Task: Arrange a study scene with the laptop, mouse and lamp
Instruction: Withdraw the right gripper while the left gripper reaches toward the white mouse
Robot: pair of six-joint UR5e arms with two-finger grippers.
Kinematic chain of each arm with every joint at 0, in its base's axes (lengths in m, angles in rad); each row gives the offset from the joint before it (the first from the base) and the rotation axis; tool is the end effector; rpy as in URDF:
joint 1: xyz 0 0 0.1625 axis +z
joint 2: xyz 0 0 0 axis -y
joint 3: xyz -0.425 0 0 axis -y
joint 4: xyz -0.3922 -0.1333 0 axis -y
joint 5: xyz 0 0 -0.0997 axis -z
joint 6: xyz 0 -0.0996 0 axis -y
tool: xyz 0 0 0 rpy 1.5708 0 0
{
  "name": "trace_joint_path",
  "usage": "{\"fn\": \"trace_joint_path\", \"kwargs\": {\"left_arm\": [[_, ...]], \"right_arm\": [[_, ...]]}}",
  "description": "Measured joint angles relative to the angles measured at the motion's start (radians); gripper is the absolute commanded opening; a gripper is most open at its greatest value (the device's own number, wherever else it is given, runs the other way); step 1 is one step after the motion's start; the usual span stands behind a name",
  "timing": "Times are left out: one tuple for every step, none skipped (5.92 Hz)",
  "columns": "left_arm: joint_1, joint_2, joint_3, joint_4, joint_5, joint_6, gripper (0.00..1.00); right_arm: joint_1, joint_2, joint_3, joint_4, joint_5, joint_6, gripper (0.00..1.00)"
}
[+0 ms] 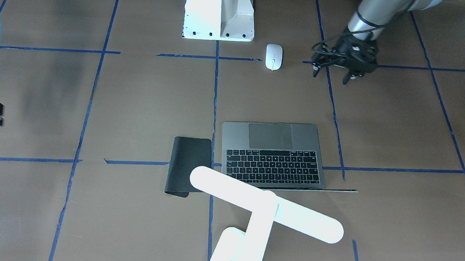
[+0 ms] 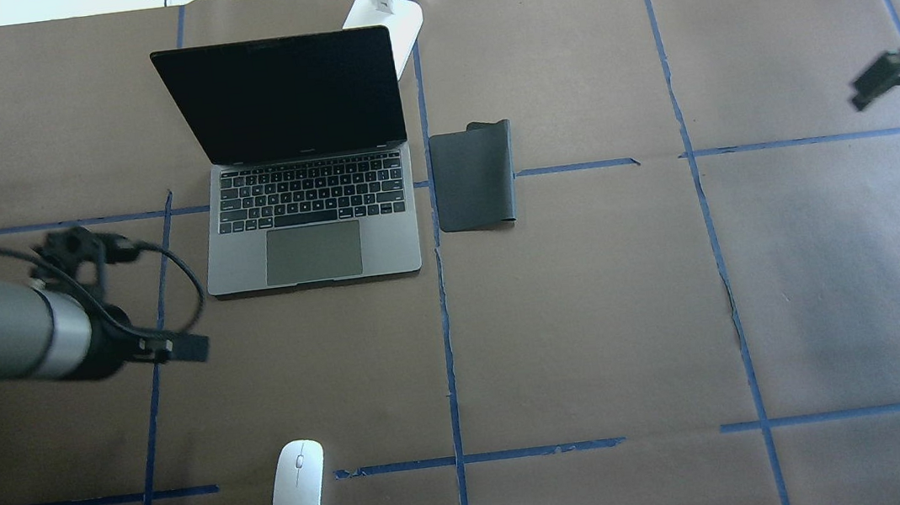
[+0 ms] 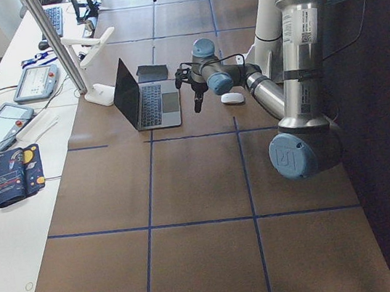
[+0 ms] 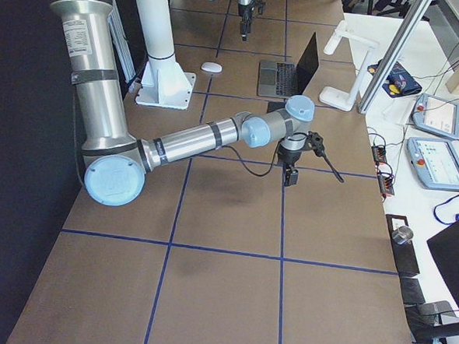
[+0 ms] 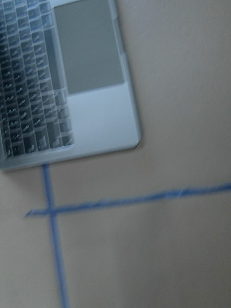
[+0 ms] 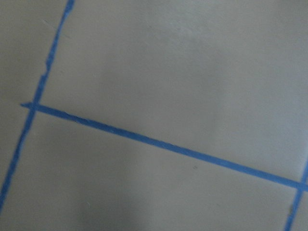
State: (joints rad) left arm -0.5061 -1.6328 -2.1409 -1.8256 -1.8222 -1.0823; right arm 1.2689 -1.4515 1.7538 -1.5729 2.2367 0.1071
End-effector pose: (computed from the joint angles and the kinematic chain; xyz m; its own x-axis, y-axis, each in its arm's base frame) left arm 0.3677 -0.3279 0.3386 0.6292 0.1710 -0.7582 0.0064 0.9743 0.2250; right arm -0.0930 -0.5402 0.5131 0.7229 -0.3084 0.6184 0.2080 0.9505 0.2309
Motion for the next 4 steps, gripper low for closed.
{"fn": "trace_joint_path", "kwargs": {"left_arm": [[0.119, -0.014, -0.006, 0.002, 0.087, -0.071, 1.0], [0.218, -0.028, -0.003, 0.005, 0.145, -0.129, 1.0], [0.315, -0.036, 0.003, 0.006, 0.196, -0.186, 1.0], [0.387, -0.051, 0.023, 0.006, 0.236, -0.228, 1.0]], "right_arm": [[0.097, -0.102, 0.023, -0.015, 0.024, -0.175, 1.0], [0.173, -0.185, 0.029, -0.017, 0.036, -0.289, 1.0], [0.215, -0.235, 0.029, -0.013, 0.039, -0.337, 1.0], [0.229, -0.253, 0.022, -0.01, 0.04, -0.352, 1.0]]}}
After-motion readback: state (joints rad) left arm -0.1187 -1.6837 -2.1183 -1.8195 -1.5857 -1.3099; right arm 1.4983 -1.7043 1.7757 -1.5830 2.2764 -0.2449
